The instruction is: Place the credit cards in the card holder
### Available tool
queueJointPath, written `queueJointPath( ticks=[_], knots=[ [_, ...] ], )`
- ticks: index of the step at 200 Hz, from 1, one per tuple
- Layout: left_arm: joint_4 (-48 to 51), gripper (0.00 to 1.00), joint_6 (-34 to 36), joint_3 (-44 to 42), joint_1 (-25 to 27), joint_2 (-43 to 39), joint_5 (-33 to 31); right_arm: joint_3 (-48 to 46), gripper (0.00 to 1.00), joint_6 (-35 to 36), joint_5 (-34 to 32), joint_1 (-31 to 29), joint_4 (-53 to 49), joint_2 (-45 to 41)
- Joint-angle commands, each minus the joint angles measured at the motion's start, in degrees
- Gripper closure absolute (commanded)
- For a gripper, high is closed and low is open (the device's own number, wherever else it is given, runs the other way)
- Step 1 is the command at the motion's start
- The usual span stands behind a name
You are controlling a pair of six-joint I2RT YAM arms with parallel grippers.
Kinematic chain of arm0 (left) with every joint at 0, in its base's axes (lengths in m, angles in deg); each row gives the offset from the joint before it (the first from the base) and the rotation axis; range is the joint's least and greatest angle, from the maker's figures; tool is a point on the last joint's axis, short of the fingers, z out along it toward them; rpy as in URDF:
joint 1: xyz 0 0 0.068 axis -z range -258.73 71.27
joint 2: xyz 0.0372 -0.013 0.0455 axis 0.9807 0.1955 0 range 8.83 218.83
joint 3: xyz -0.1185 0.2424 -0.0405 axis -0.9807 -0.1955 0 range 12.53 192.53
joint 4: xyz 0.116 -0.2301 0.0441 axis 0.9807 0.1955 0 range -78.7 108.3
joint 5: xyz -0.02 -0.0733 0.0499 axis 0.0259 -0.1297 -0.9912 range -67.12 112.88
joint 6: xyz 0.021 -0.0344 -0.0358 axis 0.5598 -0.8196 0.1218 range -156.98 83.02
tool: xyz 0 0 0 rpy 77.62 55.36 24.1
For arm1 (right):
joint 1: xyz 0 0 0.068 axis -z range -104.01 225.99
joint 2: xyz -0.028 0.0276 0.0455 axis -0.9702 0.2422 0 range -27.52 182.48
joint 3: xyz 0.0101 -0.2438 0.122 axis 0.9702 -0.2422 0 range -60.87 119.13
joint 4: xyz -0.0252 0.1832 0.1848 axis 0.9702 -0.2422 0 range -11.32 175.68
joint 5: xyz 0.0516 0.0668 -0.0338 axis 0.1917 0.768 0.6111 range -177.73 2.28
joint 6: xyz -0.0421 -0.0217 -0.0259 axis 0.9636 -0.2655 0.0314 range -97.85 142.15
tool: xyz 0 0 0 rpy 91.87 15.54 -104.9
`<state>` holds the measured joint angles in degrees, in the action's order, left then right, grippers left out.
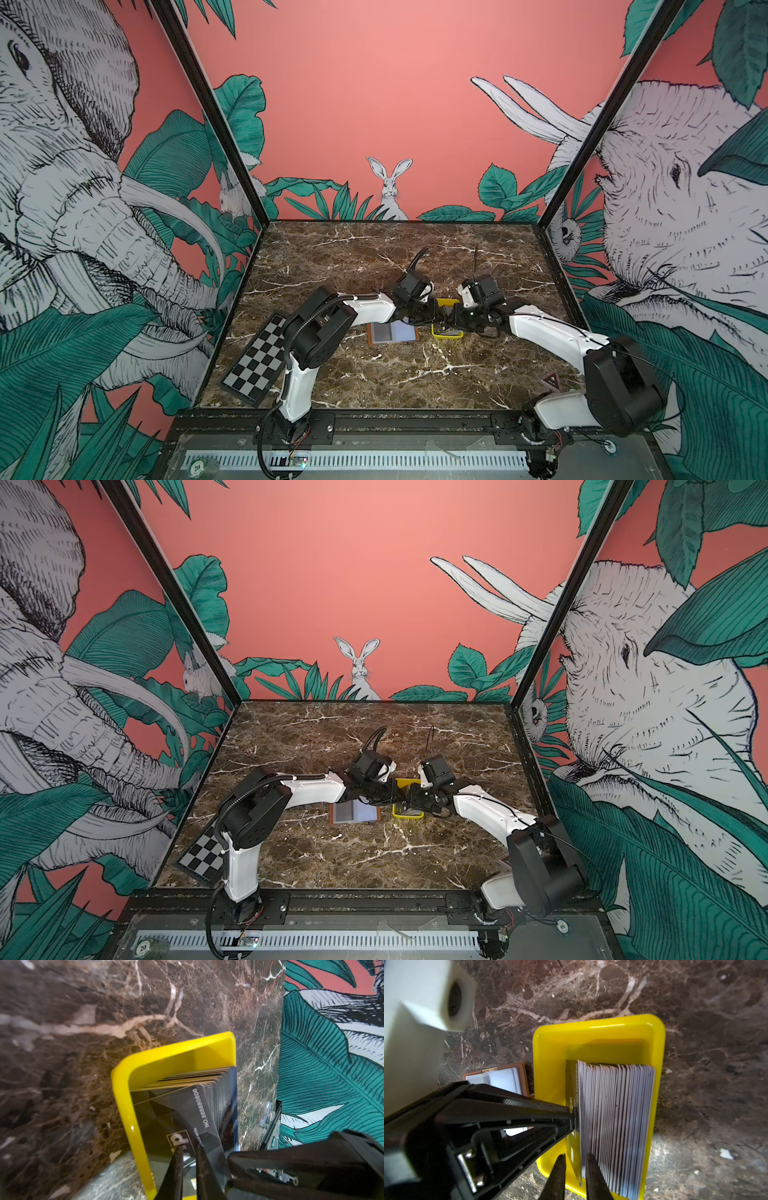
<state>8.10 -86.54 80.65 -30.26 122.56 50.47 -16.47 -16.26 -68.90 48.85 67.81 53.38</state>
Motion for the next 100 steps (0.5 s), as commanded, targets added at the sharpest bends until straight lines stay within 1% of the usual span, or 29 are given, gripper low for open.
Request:
queueJointPath(
  ticks=[1, 17, 35, 46, 59, 72, 100],
  knots=[
    [-0.05, 0.85, -0.26, -0.27, 0.49, 0.96, -0.61, 1.04, 0.83, -0.56, -1.05, -0.70, 1.23, 0.89],
    [-0.14, 0.85, -0.27, -0.27, 0.49, 0.99, -0.56, 0.97, 0.85, -0.71, -1.21, -0.98, 1.49, 1.34],
    [-0.23, 0.85, -0.27, -0.27, 0.53, 0.92, -0.52, 0.91, 0.92, -0.94, -1.31, -1.21, 1.76, 1.70],
    [-0.31, 0.85, -0.27, -0.30, 0.49, 0.71, -0.52, 1.00, 0.94, -1.05, -1.49, -1.39, 1.63, 1.88],
    [-0.71, 0.85, -0.53, -0.78, 0.51, 0.29, -0.61, 1.19, 1.00, -1.48, -3.40, -1.76, 0.71, 1.57],
    [-1.24, 0.85, -0.68, -1.12, 0.49, -0.52, -0.58, 0.96, 1.00, -1.76, -5.89, -2.24, -0.14, 0.32],
    [0.14, 0.84, 1.22, -1.32, 0.49, -4.03, -1.90, -0.18, 1.00, -2.86, -6.55, -2.30, 0.18, -2.52]
  ],
)
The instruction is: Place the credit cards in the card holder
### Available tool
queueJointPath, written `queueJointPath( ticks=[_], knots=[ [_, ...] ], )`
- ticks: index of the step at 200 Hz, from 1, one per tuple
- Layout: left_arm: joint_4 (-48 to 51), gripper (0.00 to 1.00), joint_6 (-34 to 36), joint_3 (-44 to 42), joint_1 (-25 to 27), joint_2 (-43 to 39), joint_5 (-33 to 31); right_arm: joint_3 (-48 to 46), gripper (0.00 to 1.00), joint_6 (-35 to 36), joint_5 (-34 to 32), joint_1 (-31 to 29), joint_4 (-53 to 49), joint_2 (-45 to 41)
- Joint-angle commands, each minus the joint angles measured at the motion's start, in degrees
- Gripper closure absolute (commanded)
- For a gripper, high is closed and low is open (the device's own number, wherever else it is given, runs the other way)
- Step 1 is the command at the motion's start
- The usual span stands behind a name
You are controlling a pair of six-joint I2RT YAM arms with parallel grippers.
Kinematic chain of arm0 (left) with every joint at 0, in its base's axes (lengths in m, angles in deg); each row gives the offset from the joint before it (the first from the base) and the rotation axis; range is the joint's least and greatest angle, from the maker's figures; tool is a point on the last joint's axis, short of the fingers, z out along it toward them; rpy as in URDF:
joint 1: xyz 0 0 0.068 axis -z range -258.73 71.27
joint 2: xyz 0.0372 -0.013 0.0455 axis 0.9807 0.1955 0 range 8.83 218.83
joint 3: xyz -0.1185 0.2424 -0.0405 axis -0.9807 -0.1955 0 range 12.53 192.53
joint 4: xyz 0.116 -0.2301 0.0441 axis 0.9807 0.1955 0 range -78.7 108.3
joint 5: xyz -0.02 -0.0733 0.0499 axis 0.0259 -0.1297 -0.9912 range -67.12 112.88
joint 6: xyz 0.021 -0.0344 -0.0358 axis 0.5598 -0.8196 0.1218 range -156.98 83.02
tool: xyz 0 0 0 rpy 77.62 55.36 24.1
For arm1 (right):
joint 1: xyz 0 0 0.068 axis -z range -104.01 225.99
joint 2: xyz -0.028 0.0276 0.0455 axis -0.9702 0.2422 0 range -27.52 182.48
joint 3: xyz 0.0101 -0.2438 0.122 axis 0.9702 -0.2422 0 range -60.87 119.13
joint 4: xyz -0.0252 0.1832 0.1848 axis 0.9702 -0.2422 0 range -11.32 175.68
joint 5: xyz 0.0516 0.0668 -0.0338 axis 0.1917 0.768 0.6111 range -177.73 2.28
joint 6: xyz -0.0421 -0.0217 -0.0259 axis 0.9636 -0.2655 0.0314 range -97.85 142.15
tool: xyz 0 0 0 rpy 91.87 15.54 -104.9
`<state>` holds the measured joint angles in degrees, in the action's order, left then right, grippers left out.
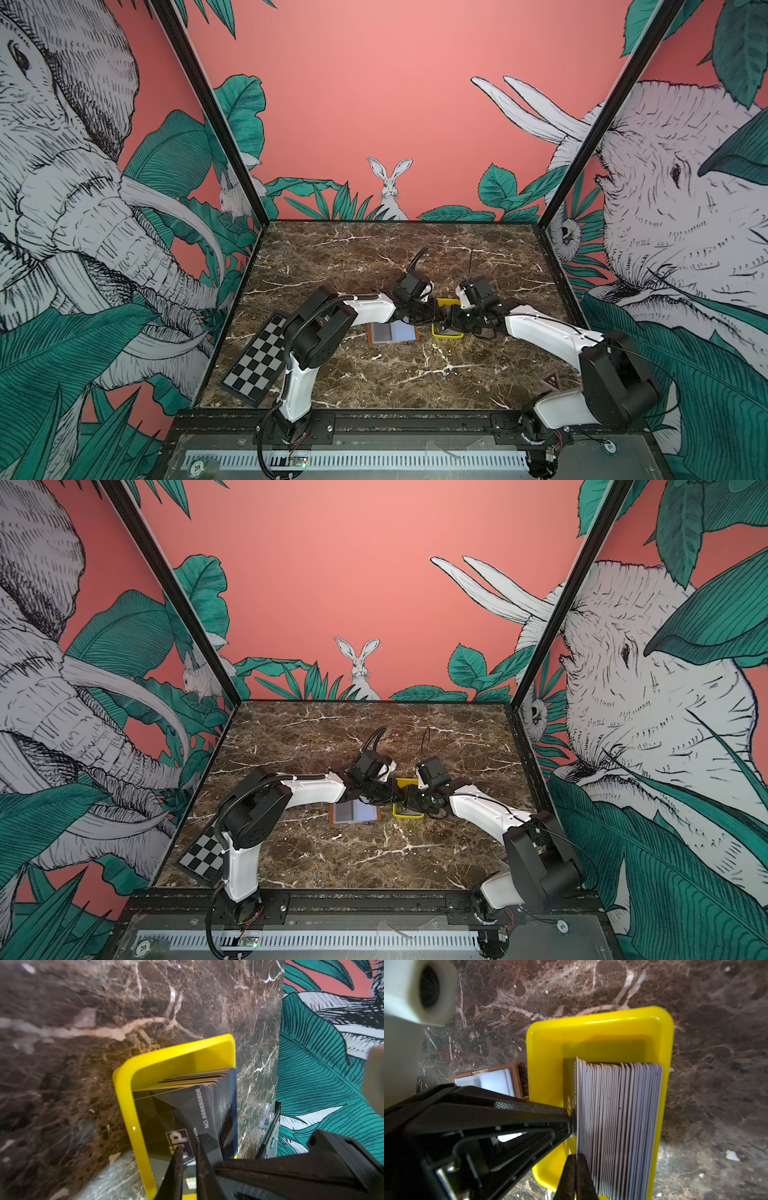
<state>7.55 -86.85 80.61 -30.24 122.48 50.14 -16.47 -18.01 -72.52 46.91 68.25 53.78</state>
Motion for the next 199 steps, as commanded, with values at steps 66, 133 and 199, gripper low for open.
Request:
queueJointPath(
  ticks=[66, 133, 199],
  knots=[
    [1.02, 0.80, 3.55, -6.56, 0.20, -14.98, -2.15, -2.82, 1.00, -1.15, -3.55, -0.32, -1.49, -12.28],
    [-8.22, 0.78, 0.75, -19.83, -3.68, -26.77, 2.49, -5.37, 1.00, -1.29, 1.25, -0.33, 1.06, -18.88],
    [-19.79, 0.74, -5.26, -33.69, -7.46, -34.36, 9.12, -8.30, 1.00, -3.89, 6.97, -0.32, 7.78, -21.70]
  ],
)
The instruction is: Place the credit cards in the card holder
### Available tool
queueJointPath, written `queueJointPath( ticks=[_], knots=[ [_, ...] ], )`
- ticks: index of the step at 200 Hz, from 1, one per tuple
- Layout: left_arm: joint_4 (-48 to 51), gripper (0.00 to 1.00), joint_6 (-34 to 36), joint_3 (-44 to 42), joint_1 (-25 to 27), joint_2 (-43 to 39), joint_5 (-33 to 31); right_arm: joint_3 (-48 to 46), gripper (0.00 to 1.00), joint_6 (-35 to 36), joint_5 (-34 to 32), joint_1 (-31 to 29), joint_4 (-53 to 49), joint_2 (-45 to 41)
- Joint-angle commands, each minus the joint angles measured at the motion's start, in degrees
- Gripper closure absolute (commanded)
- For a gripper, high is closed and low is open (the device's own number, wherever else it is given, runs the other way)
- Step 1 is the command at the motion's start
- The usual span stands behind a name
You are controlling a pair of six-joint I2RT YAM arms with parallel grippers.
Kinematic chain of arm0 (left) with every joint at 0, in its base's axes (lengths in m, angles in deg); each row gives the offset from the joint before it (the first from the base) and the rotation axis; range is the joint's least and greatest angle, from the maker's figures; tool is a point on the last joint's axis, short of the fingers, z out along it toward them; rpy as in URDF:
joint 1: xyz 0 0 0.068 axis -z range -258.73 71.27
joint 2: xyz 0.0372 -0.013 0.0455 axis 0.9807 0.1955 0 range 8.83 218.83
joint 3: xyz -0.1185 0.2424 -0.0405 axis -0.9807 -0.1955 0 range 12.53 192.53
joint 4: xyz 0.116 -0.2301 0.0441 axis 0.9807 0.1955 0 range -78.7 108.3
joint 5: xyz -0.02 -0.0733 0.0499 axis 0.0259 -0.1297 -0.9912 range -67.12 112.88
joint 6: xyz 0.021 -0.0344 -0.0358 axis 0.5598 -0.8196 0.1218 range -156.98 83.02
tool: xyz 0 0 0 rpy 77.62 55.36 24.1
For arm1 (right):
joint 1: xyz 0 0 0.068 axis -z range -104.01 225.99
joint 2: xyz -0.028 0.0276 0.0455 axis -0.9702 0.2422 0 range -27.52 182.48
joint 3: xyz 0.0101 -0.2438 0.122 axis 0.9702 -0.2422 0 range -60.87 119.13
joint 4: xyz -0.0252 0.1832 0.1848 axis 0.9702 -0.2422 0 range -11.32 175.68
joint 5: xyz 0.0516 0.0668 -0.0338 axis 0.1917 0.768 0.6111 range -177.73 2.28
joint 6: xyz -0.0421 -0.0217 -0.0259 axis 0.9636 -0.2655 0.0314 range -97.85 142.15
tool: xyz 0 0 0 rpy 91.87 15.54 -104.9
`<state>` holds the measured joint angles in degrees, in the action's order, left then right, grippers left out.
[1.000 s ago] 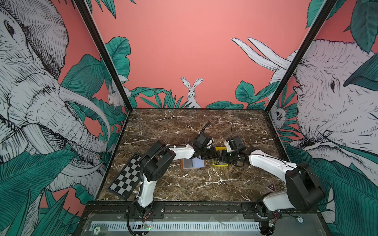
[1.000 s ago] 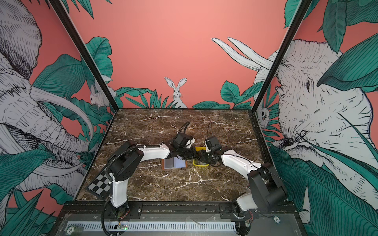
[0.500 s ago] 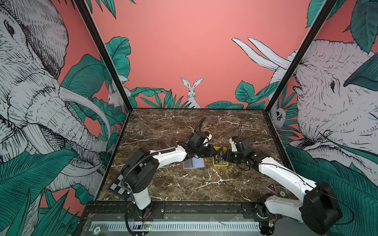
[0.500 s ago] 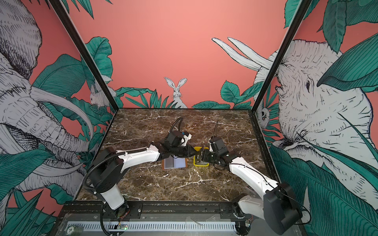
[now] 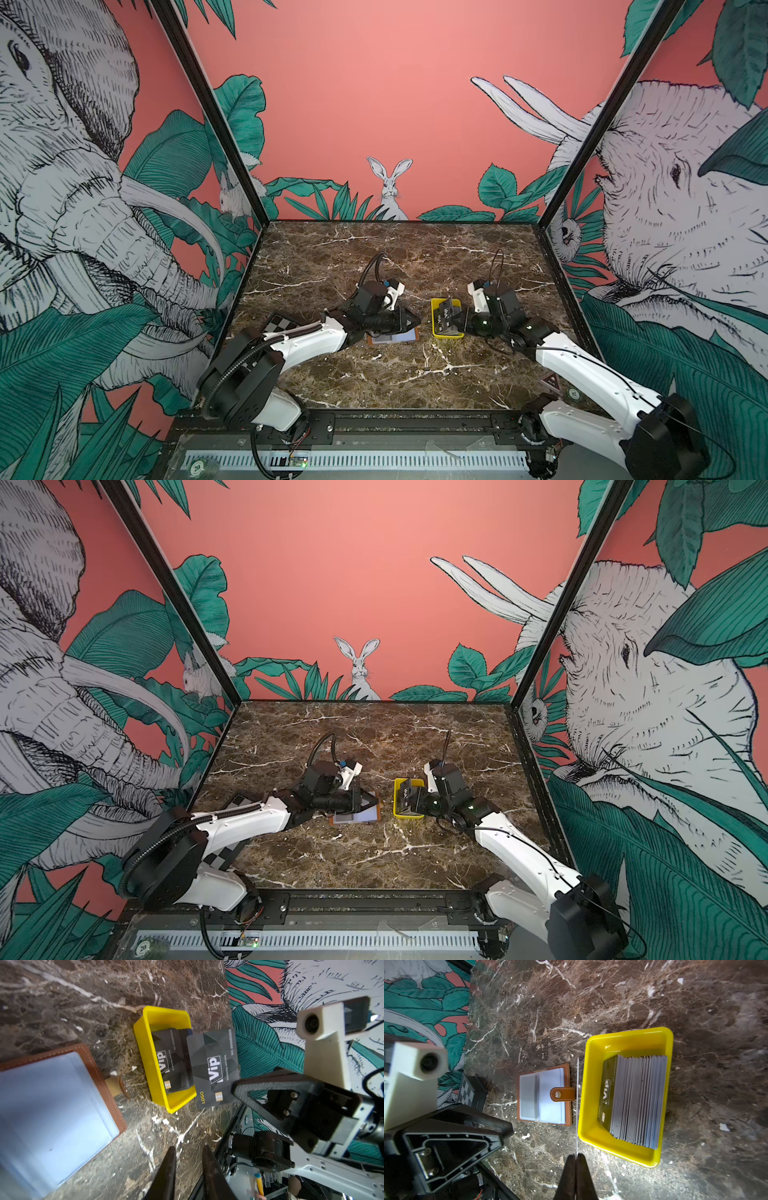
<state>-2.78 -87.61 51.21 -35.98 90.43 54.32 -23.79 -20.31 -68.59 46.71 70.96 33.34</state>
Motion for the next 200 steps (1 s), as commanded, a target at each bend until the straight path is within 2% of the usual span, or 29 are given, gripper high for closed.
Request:
queueJointPath(
  ticks=[1, 40, 67, 117, 200],
  knots=[
    [-10.08, 0.74, -4.70, -4.57, -1.79, -2.32, 5.16, -1.01, 1.00, -1.63, 3.16, -0.15, 5.20, -1.27],
    [-27.20, 0.72, -11.49, -9.86, -2.22, -0.67, 9.43, -3.65, 1.00, -6.08, 10.30, -0.08, 13.61, -1.71],
    [-39.65, 0.70, -17.12, -11.95, -2.29, 2.90, 10.92, -5.17, 1.00, -9.42, 12.45, -0.10, 18.85, -2.11],
    [-41.96, 0.69, -17.82, -10.84, -2.22, 4.17, 10.83, -4.40, 1.00, -11.59, 15.93, -0.14, 22.58, -1.42],
    [-51.49, 0.67, -23.52, -9.50, -2.22, 8.82, 12.03, -4.01, 1.00, -14.36, 19.00, -0.09, 27.52, 0.30]
  ],
)
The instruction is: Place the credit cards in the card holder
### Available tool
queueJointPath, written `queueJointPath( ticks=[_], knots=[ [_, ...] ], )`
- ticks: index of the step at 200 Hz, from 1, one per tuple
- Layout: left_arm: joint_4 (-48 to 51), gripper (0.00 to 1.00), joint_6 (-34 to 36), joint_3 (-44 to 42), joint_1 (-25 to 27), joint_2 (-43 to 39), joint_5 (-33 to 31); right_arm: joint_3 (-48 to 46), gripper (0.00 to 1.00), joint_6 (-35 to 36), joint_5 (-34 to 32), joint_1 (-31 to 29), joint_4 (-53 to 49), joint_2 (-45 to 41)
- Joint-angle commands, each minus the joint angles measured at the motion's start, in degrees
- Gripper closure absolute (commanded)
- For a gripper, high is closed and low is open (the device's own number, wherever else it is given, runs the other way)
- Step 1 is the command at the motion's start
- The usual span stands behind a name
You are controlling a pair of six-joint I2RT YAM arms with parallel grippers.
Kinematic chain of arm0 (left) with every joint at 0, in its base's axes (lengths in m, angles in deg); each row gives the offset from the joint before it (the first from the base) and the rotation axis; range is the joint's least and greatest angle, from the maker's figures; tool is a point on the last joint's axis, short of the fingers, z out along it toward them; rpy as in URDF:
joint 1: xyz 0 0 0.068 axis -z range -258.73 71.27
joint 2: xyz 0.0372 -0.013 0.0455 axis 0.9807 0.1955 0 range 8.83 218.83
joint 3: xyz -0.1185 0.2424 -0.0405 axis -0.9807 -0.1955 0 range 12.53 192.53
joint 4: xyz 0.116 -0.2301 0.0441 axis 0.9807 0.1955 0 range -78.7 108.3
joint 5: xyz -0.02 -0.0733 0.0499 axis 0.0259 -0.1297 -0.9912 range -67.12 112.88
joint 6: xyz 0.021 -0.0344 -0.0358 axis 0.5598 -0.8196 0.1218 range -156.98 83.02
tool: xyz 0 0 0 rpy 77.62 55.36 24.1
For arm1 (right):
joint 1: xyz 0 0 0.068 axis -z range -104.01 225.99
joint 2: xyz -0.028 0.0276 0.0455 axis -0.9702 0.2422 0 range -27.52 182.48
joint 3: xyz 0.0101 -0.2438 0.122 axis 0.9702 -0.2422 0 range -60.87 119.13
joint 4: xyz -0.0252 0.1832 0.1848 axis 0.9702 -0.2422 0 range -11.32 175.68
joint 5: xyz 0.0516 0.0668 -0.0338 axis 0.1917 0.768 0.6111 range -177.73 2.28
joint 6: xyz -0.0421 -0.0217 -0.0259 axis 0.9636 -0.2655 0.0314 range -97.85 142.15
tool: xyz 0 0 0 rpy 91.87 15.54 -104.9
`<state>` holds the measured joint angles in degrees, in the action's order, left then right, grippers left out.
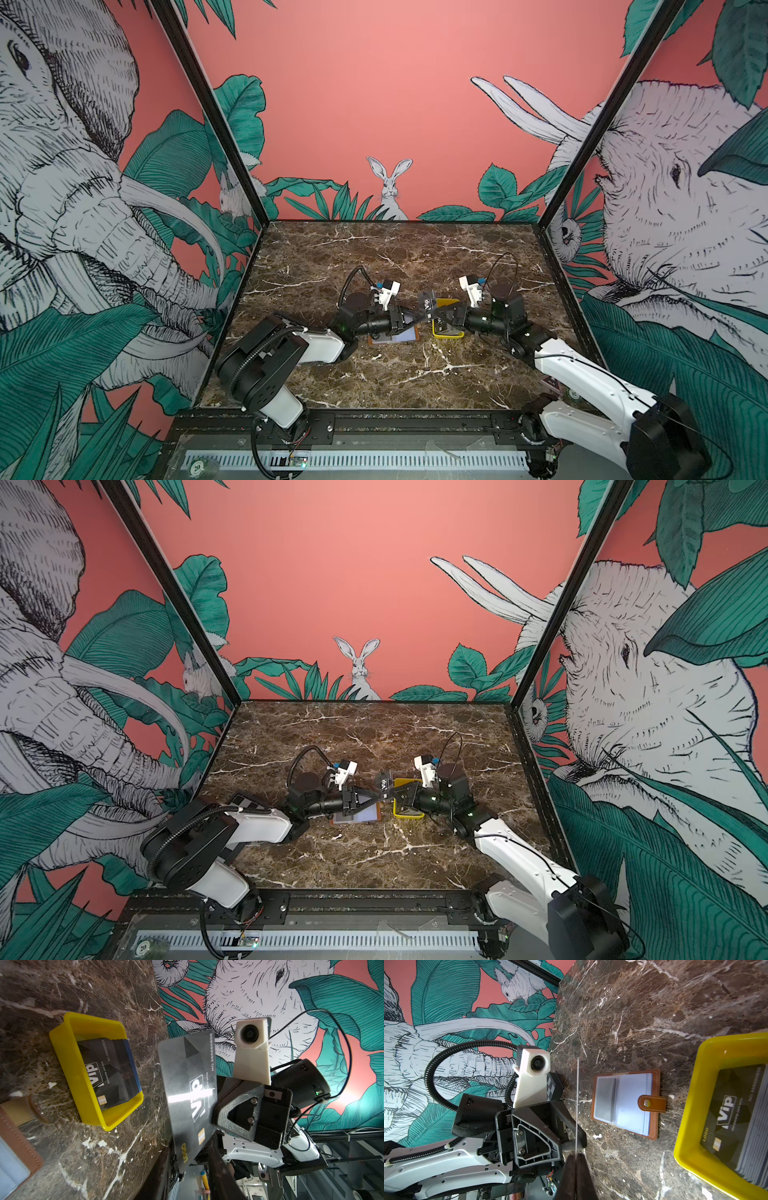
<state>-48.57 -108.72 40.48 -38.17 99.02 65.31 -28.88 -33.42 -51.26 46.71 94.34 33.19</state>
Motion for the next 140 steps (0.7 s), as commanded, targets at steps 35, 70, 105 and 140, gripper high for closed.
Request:
queueJointPath(
  ticks=[35, 70, 105, 140],
  knots=[
    [-8.06, 0.69, -3.89, 1.12, -2.13, 0.69, 0.56, 0.56, 1.00, -1.73, 2.11, -0.13, 4.17, 0.46],
    [-12.41, 0.74, -6.12, 0.58, -3.19, 1.94, 0.48, -0.69, 1.00, -3.61, 3.26, -0.14, 6.55, 0.55],
    [-15.76, 0.77, -7.75, 1.15, -3.20, 3.49, 1.52, -1.31, 1.00, -4.95, 5.42, -0.08, 9.16, 1.85],
    [-14.56, 0.86, -6.95, 0.90, -3.20, 2.69, 1.52, -1.80, 1.00, -4.73, 5.12, -0.09, 9.25, 2.05]
  ],
)
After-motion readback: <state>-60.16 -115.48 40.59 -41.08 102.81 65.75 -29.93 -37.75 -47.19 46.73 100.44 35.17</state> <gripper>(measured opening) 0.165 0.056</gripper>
